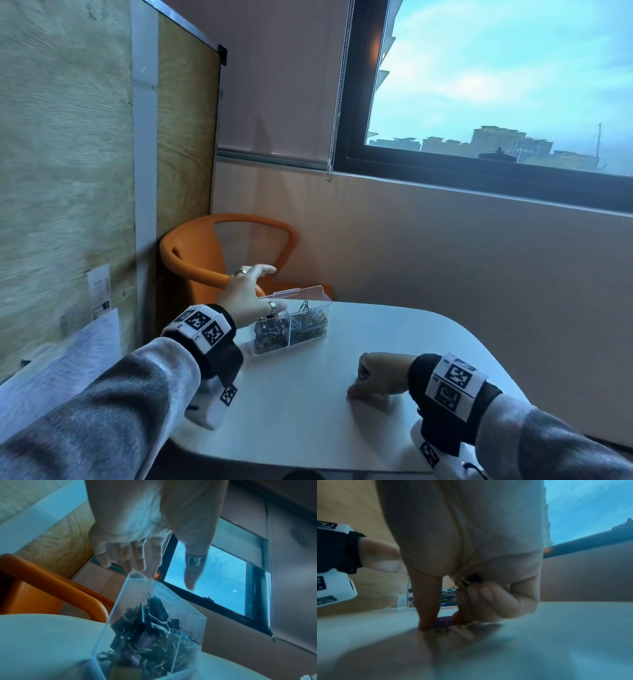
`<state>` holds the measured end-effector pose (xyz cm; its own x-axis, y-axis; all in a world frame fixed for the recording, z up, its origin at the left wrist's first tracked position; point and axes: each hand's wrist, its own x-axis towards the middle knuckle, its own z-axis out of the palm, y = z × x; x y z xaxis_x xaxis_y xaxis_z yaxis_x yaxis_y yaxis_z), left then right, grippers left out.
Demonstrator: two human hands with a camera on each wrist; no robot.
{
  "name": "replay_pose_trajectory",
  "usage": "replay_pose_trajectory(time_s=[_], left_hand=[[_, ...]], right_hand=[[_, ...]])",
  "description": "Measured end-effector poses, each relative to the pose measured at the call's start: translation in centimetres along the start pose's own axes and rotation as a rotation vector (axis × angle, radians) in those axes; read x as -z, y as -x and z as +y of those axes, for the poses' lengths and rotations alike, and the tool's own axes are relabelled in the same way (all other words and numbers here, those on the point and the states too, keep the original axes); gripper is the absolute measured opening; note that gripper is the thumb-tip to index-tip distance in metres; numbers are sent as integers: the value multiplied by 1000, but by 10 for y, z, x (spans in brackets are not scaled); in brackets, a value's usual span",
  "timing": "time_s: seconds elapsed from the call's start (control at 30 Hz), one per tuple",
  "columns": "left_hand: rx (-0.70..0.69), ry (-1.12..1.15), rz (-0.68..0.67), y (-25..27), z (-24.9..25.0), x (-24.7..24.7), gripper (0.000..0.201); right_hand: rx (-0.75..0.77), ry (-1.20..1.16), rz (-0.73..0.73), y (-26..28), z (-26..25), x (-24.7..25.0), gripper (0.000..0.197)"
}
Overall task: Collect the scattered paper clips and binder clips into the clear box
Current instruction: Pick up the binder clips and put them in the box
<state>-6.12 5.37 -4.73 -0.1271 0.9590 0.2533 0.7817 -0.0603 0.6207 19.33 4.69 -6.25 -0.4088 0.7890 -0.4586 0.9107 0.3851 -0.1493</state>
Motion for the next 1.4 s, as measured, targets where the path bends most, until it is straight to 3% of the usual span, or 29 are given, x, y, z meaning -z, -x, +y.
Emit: replay_pose_trajectory(time_s=[0.07,0.17,0.23,0.37,0.5,0.6,0.73,0.83,1.0,1.2,1.3,1.4], left_hand=[[72,-45,-173,1,-2,3,101],[107,-7,-341,3,-4,1,105],[109,28,-337,4,-7,-1,99],[110,167,-304,2,-17,0,95],[129,286,-273,5,-26,1,92],[110,309,-264,6,-28,-1,78],[96,297,-237,3,-33,-3,71],[116,305,-245,4,-36,-4,69],[132,258,-230,4,-38,-4,74],[140,249,-243,5,-37,-4,59],[151,280,-236,6,-35,-4,53],[161,285,-235,7,-34,-5,52]], right_hand=[[-7,15,-12,0,-3,0,43],[15,49,14,-2,-8,2,34],[83,26,105,-3,-18,12,33],[273,-222,428,-13,-55,47,30],[277,-415,588,-40,-96,59,20],[285,-368,584,-57,-117,55,30],[264,-219,573,-72,-125,45,30],[210,-298,560,-69,-124,50,42],[139,-299,428,-61,-123,66,16],[189,-416,356,-65,-128,65,48],[227,-633,280,-61,-127,67,44],[260,-871,485,-58,-118,67,32]])
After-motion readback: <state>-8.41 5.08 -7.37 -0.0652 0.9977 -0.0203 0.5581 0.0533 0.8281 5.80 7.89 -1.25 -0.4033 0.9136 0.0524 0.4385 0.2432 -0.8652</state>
